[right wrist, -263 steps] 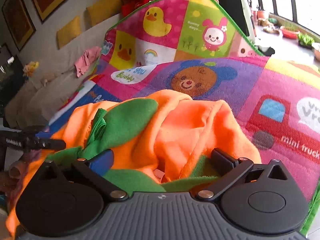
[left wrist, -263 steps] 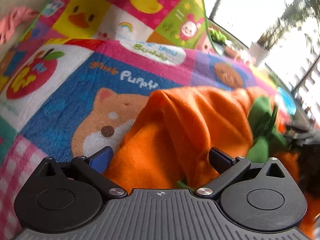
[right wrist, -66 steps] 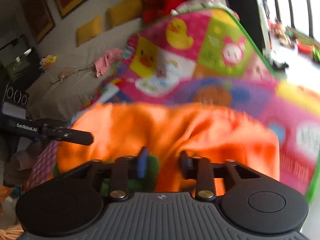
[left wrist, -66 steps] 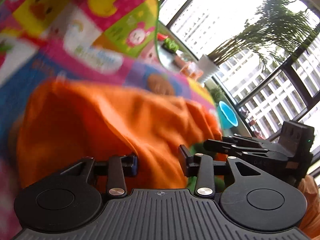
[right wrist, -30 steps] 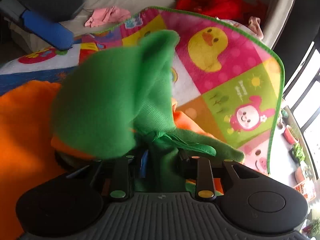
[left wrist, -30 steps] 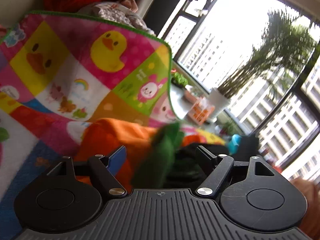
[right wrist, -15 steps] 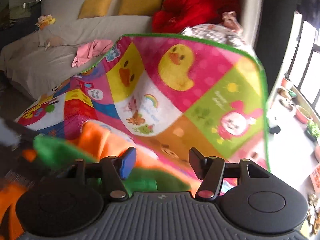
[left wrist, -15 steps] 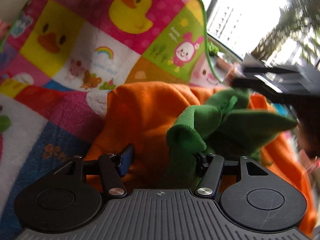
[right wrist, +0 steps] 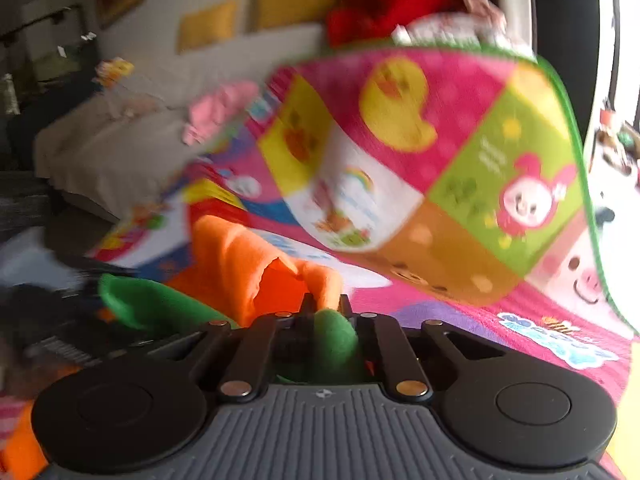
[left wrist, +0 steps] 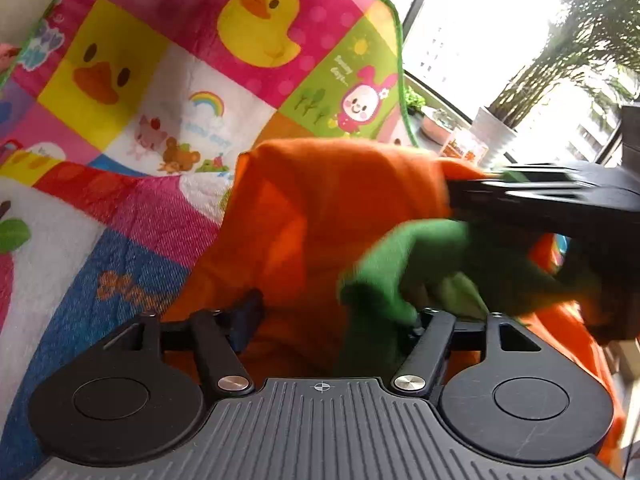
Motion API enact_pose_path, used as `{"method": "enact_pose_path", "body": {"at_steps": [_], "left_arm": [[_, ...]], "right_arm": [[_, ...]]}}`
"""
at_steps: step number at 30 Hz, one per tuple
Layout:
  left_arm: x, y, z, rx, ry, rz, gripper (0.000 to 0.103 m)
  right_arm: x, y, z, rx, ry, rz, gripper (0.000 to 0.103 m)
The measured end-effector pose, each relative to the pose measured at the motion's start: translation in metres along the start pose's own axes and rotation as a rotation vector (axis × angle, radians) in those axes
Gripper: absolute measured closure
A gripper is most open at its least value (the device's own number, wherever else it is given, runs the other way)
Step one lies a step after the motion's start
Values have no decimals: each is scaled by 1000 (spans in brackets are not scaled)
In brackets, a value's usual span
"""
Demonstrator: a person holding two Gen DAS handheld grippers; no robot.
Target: Fold clothes
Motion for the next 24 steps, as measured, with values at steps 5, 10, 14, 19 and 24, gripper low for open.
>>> {"method": "enact_pose_path", "body": {"at_steps": [5,10,14,19,24], "left_arm": [[-15,-38,-2,-4,29,0,15],[-38,-85,-10,29,74,-2,12],[-66,-121,-25,13,119,10,10],[-93,-158,-38,-80,84,22,9],[-109,-147,-41,-159,-73,64,8]], "right_arm": [[-7,-64,46,-3,-88,-47,94],[-36,-95,96,-34,-216,-28,94],[-69,-104,130,-50,-287,18,94],[-113,-105,172,-81,-380,61,93],[-125,-118,181,-128,-296,16,90]]}}
Point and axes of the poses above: each gripper's, at about its wrist camera, not at the fingertips, and y roughly the way its jaws point, z to its left, x to its top, the point moved 5 cm from there along y, roughly the way its jaws point, and after that the axes turned 15 degrees about -y, right-handed, at the moved point
